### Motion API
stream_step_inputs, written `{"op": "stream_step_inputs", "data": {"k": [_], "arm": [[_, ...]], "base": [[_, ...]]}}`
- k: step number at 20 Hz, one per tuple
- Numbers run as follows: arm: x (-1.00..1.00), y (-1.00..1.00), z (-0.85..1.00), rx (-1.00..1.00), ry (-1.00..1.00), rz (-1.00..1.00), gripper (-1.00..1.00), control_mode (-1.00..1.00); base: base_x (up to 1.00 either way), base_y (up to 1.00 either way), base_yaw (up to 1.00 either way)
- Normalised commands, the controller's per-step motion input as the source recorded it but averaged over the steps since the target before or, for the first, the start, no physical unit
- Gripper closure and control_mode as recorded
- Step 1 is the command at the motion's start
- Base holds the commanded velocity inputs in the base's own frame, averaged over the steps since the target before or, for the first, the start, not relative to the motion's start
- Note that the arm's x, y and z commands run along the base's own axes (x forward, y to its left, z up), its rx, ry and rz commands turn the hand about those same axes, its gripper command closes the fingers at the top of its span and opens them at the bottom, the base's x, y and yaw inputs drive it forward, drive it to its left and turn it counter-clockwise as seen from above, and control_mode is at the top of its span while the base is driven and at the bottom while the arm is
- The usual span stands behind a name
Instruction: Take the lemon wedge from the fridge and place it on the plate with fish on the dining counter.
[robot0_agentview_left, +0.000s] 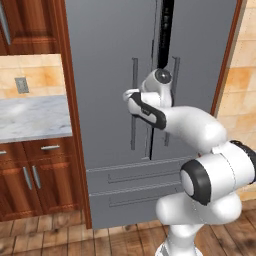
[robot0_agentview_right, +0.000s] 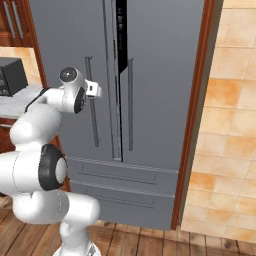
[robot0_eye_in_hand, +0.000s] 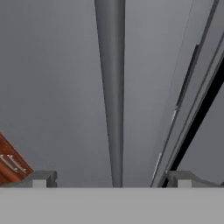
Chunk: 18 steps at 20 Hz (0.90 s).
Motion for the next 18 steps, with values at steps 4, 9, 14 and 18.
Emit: {"op": "stream_step_inputs", "data": {"k": [4,9,14,18], "arm": [[0.7,0.01,-0.17,0.0,0.0,0.0,-1.0,-1.0],[0.67,0.0,-0.22,0.0,0.0,0.0,-1.0,-1.0],[0.54,0.12,-0.25,0.0,0.0,0.0,-1.0,-1.0],[0.45,0.22,-0.24,0.0,0.0,0.0,-1.0,-1.0]], "base": [[0.0,0.0,0.0],[0.0,0.0,0.0],[0.0,0.0,0.0],[0.0,0.0,0.0]]}}
